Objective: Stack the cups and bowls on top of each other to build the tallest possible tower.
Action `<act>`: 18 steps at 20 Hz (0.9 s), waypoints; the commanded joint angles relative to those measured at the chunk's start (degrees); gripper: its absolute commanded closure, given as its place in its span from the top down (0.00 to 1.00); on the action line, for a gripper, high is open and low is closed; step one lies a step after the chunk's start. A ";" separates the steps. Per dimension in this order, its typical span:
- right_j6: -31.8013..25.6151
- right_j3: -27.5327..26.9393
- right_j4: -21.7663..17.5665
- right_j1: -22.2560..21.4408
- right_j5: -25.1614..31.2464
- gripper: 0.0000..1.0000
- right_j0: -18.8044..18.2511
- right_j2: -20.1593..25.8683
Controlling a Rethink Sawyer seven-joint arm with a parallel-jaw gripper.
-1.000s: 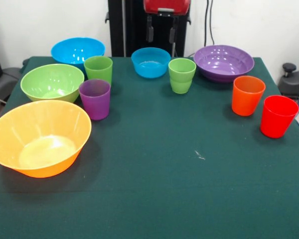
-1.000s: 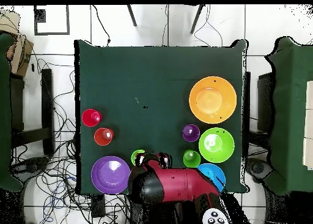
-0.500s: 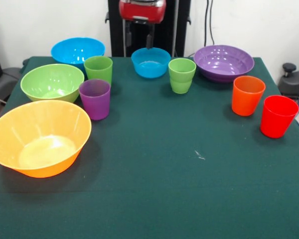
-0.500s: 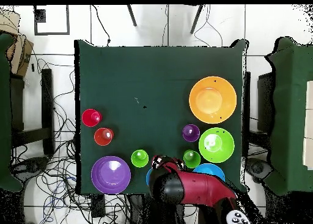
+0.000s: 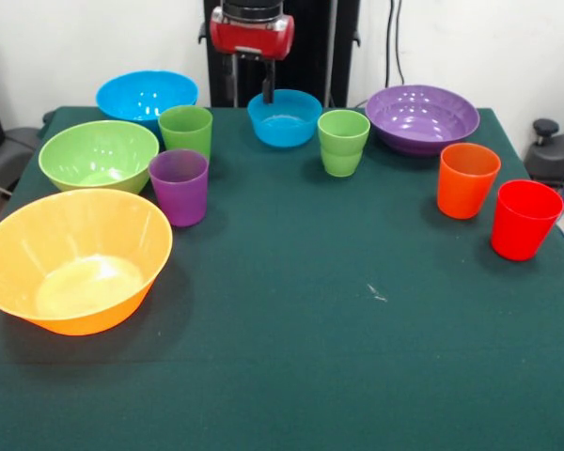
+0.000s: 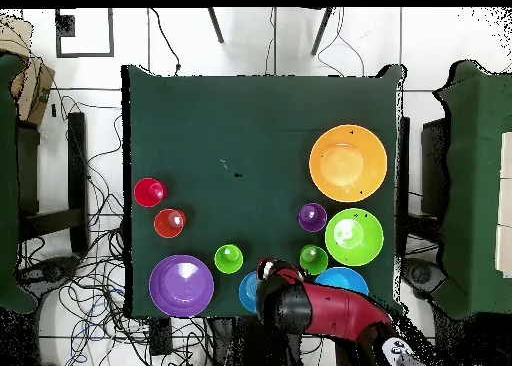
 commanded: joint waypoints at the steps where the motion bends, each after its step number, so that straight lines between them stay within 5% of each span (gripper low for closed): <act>1: 4.95 -5.03 -3.02 6.41 -5.40 1.00 -0.73 1.76; 18: 6.71 -6.43 3.00 2.83 1.51 1.00 0.97 1.06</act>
